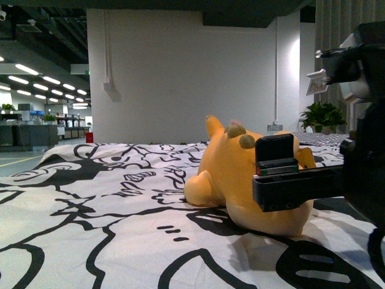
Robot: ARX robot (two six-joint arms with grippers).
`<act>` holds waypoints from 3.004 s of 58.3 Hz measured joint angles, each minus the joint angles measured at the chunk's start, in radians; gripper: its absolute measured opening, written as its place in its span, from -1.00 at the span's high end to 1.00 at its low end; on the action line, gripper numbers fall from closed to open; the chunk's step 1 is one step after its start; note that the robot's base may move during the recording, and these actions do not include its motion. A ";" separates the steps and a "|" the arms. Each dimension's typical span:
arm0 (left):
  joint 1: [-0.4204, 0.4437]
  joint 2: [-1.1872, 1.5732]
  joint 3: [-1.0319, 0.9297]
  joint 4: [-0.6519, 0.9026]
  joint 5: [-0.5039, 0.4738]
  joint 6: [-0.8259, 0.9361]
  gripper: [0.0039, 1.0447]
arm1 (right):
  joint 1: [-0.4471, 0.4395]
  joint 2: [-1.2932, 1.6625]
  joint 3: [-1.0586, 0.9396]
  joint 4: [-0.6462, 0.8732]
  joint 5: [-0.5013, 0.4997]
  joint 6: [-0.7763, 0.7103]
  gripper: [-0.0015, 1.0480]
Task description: Put away toys
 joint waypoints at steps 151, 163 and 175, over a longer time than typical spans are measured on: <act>0.000 0.000 0.000 0.000 0.000 0.000 -0.88 | 0.075 0.290 0.400 -0.275 0.150 -0.378 0.00; 0.000 0.000 0.000 0.000 0.000 0.000 -0.88 | 0.068 0.278 0.400 -0.281 0.133 -0.372 0.50; 0.000 0.000 0.000 0.000 0.000 0.000 -0.88 | 0.025 0.225 0.400 -0.369 0.031 -0.228 0.84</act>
